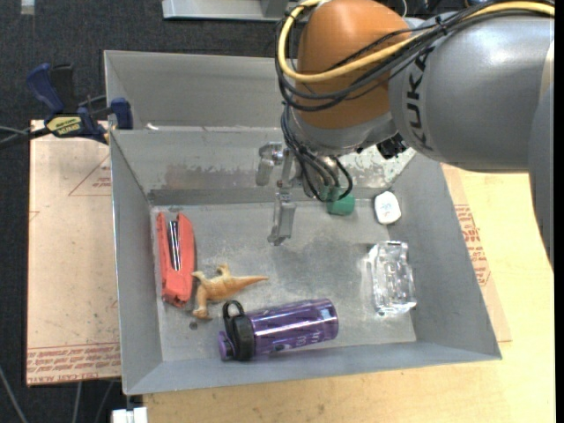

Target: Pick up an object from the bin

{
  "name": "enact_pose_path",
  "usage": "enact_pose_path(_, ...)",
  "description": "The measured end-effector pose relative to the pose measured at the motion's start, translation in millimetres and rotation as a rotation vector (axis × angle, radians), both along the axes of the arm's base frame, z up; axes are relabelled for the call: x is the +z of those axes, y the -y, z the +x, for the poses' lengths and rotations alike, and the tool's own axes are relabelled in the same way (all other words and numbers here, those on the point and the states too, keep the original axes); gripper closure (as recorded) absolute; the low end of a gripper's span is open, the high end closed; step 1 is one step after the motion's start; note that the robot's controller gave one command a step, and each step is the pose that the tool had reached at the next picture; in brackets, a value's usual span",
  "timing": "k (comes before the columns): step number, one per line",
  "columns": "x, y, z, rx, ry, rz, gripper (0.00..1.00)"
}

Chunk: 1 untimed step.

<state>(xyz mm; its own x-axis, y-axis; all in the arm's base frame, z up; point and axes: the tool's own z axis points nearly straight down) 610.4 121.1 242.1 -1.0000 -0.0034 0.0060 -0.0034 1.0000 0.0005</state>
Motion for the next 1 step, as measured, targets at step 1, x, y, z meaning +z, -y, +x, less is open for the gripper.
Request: enact_pose_path(1,5.2,0.6,1.3,-0.002,0.008,0.001,0.00)
